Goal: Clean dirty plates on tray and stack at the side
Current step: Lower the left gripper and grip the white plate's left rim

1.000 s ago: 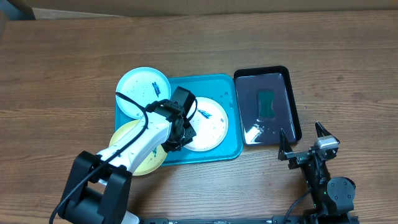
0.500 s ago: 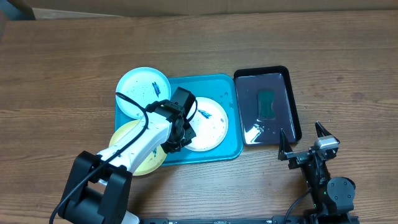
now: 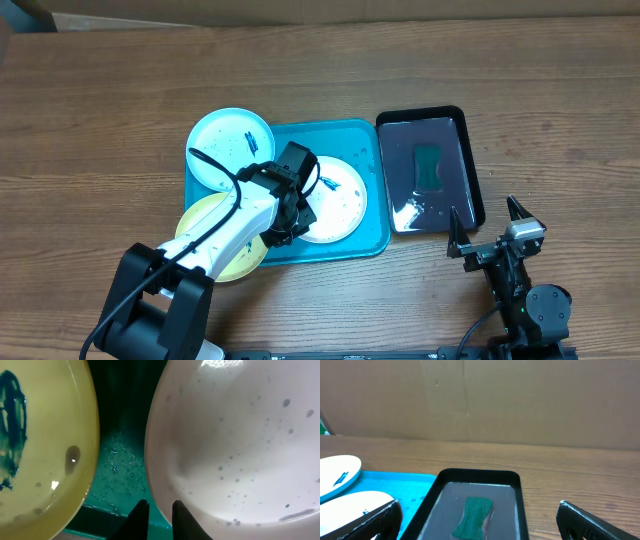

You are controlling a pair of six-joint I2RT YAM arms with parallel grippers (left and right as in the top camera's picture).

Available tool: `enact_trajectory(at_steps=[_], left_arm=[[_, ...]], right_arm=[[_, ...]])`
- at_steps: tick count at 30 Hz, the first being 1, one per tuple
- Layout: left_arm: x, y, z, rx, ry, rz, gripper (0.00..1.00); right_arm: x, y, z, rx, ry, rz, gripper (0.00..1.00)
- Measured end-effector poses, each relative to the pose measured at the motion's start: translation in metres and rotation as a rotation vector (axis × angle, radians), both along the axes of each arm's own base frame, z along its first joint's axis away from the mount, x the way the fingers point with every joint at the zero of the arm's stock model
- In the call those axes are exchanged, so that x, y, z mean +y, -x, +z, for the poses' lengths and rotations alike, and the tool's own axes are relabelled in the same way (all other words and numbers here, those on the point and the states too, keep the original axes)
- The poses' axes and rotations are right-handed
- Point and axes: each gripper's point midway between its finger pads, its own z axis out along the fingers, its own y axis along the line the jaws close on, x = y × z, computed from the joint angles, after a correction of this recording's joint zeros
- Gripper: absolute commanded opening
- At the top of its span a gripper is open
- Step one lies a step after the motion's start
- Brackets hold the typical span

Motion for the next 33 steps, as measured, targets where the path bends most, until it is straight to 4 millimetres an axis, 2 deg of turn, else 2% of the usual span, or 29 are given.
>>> enact_trajectory(at_steps=[14, 18, 23, 33], left_arm=[[0.006, 0.003, -0.006, -0.002, -0.025, 0.001, 0.15], [0.007, 0.003, -0.009, -0.005, -0.026, 0.002, 0.11], [0.005, -0.002, -0.009, -0.027, -0.02, 0.006, 0.04], [0.02, -0.015, -0.008, -0.089, -0.098, -0.01, 0.04]], right_arm=[[0.0, 0.0, 0.0, 0.0, 0.0, 0.0, 1.0], [0.0, 0.0, 0.0, 0.0, 0.0, 0.0, 1.0], [0.0, 0.0, 0.0, 0.0, 0.0, 0.0, 1.0], [0.0, 0.0, 0.0, 0.0, 0.0, 0.0, 1.0]])
